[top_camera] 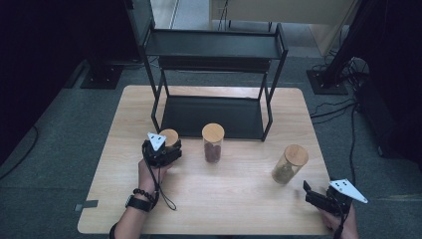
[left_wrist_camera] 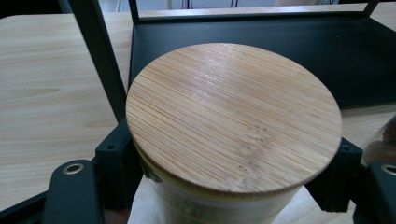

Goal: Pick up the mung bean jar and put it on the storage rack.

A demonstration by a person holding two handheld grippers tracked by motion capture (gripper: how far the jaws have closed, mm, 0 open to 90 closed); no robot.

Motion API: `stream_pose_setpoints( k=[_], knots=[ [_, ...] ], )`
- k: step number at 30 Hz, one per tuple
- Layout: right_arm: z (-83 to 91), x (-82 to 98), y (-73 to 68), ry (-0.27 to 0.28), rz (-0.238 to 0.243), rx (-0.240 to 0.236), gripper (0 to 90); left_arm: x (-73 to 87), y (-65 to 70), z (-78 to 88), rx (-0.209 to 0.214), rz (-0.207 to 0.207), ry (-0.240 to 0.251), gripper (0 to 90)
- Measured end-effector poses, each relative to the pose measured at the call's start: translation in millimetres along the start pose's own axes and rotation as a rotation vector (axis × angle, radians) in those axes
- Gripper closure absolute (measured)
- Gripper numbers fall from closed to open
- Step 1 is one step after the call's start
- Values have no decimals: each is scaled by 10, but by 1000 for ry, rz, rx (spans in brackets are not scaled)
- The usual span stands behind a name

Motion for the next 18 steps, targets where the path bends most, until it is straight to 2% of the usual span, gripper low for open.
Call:
stream_pose_setpoints(
  k=[9,18],
  knots=[
    [1,0,-2,1,2,-2,33,-128,37,-81,-7,-12,0,256],
    [3,0,-4,3,5,-2,32,-231,39,-150,-8,-7,2,256]
  ],
)
Point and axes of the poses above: each handheld gripper's, and its own axes: z roughly backward along the jaws, x roughly out of its underside, y roughly to its right, the point moved 10 cm from there along -z, roughly forward along the jaws, and after that the axes turned 13 degrees about -y, right-handed, at the moved point
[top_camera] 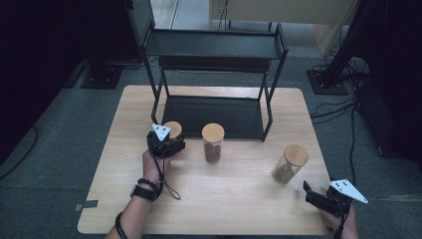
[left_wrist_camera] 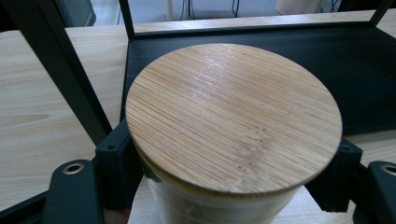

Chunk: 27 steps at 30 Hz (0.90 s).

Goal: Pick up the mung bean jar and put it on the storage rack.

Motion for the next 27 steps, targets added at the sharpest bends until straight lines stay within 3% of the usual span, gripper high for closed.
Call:
stream_pose_setpoints(
  k=[27],
  knots=[
    [4,-1,-14,2,8,-14,32,-216,16,-248,-22,7,-9,257]
  ],
)
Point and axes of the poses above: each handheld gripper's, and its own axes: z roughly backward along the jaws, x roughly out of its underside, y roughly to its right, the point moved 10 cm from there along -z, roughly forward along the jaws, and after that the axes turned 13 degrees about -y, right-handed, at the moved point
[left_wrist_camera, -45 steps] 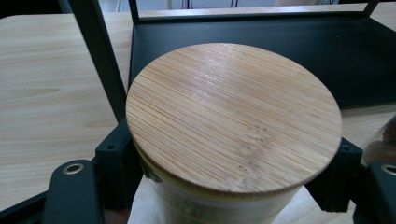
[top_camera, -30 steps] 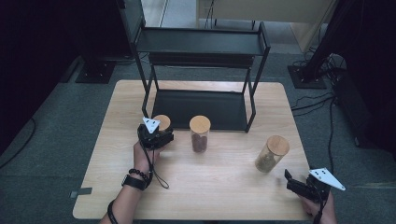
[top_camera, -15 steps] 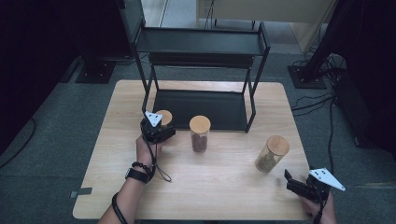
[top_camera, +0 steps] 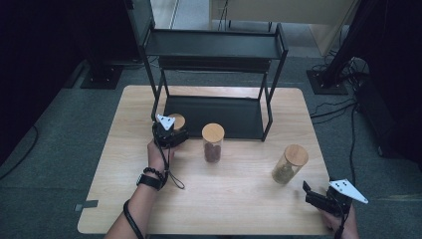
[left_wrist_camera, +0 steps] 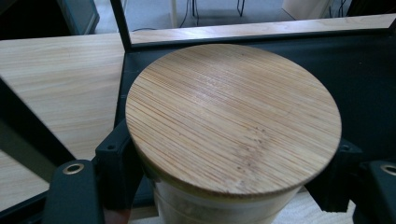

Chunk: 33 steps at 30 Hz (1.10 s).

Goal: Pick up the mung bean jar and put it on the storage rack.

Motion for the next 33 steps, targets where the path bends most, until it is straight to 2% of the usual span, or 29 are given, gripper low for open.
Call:
stream_pose_setpoints(
  k=[7,10,13,18,21,33],
  knots=[
    [1,1,-1,-1,0,-4,33,-41,25,-88,-4,-4,-9,257],
    [2,0,-1,0,-1,-4,33,-66,42,-111,10,8,-9,257],
    [1,0,0,0,-2,-5,33,-84,58,-148,-3,-10,-10,257],
    [3,0,-2,1,-1,-8,33,-120,62,-196,-2,-7,-15,257],
    [4,0,-2,1,-2,-9,33,-139,55,-219,4,9,-15,257],
    [3,0,-2,1,-1,-13,32,-218,64,-329,-9,-5,-24,257]
  ],
)
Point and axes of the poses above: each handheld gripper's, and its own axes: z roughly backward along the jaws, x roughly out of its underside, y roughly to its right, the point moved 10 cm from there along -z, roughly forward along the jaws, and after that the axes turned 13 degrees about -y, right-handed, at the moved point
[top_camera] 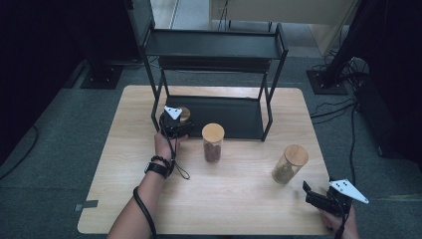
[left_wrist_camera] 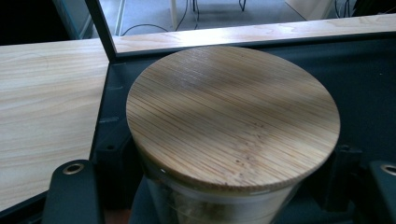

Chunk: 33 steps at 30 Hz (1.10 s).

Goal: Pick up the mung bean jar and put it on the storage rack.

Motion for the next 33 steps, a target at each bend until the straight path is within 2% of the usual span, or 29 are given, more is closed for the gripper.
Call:
stream_pose_setpoints(
  k=[21,33],
  knots=[
    [-2,-1,-6,-1,2,-11,32,-145,-53,-202,-27,7,-12,256],
    [-1,-1,-7,0,3,-11,32,-244,-67,-297,-43,16,-38,255]
  ],
)
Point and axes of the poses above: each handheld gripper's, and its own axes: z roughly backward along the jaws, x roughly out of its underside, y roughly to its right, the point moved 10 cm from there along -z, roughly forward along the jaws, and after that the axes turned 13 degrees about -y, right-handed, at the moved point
